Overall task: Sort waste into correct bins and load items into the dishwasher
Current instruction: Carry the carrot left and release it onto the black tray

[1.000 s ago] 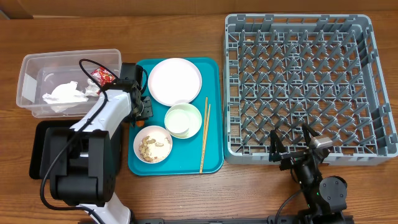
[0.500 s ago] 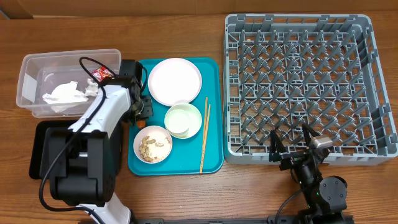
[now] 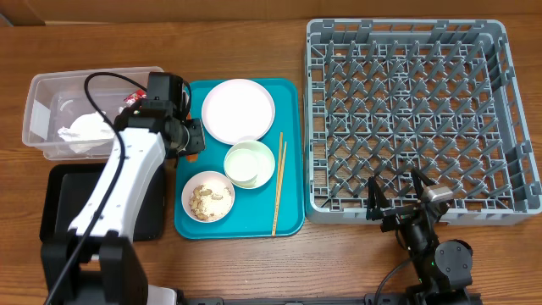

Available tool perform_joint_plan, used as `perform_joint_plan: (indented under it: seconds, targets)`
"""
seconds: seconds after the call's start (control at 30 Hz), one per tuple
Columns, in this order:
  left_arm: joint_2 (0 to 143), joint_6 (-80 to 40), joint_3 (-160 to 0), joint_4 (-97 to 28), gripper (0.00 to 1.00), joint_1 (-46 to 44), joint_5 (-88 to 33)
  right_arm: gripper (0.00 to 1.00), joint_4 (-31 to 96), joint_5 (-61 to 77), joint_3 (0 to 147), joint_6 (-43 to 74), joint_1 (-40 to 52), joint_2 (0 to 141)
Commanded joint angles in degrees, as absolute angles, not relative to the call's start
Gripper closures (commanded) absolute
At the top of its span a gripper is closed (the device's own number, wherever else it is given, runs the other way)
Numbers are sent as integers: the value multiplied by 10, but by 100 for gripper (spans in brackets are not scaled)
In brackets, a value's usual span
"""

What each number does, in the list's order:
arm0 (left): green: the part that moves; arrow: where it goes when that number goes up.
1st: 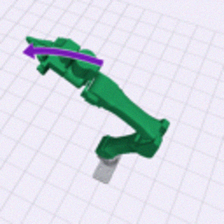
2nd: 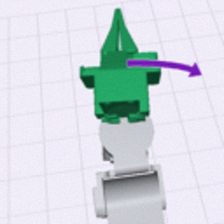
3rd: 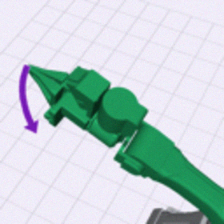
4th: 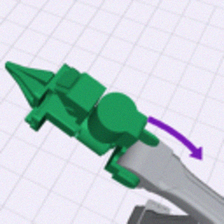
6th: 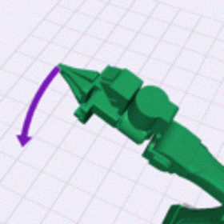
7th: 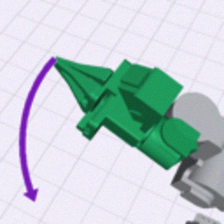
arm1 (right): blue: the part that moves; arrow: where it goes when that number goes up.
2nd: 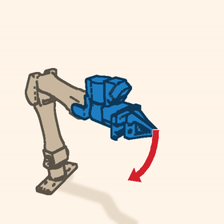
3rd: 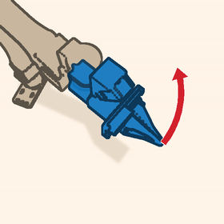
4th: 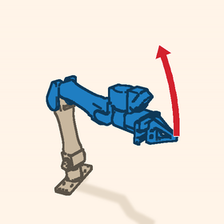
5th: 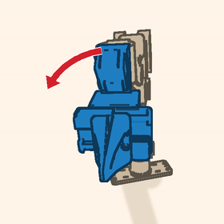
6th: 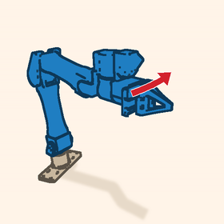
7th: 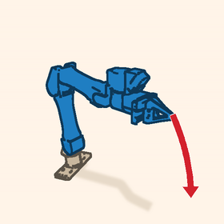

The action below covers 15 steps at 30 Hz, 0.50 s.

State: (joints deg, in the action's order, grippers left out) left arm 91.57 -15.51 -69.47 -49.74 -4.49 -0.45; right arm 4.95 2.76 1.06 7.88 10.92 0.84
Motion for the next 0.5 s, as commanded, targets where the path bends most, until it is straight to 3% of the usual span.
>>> perform_joint_plan:
  seconds: [0.0, 0.47]
  targets:
    - [878, -192, -708, -516, 96, -40, -1, 0, 46, 31, 5, 77, 107, 2]
    - [806, -305, -707, -633, 96, 62, 75, 0, 46, 31, 5, 77, 107, 2]
